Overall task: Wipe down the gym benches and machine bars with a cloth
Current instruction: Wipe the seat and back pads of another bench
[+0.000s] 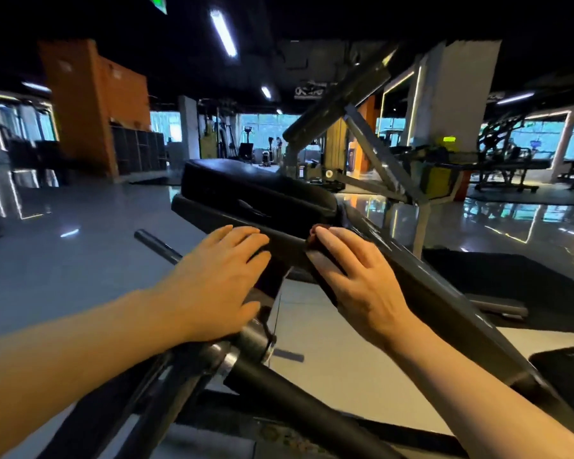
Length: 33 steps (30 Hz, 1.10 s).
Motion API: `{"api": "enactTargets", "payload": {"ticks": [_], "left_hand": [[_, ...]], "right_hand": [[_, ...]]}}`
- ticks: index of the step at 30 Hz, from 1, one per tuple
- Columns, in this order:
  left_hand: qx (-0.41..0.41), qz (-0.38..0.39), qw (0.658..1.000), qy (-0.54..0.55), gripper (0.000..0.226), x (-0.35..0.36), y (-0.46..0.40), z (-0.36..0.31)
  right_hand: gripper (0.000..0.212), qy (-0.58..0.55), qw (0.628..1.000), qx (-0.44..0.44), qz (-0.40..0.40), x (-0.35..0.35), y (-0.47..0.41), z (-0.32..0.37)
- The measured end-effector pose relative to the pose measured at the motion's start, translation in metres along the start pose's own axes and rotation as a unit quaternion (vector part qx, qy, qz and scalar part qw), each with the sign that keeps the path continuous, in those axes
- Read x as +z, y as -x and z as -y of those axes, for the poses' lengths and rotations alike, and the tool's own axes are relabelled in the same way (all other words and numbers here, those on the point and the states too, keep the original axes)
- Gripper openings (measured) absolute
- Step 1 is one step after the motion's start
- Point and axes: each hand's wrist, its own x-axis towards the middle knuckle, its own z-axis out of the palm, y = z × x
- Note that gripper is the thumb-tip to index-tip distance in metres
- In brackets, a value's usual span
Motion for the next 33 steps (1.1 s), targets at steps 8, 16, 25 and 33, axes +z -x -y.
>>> {"api": "enactTargets", "payload": {"ticks": [8,16,25,33], "left_hand": [[-0.140,-0.059,0.988,0.033,0.081,0.020,0.022,0.065],[-0.201,-0.075,0.967,0.134,0.082,0.056,0.021,0.061],[-0.241,-0.101,0.941,0.217,0.076,0.082,0.024,0.054],[-0.264,-0.122,0.925,0.243,0.079,0.087,0.026,0.051]], "right_hand": [[0.053,0.011,0.997,-0.074,-0.018,0.008,-0.105,0.016],[0.037,-0.003,0.986,-0.108,0.126,0.033,-0.118,0.027],[0.052,0.017,0.995,-0.079,0.063,0.038,-0.127,0.023],[0.064,-0.001,0.972,-0.177,0.155,0.048,-0.096,0.021]]}}
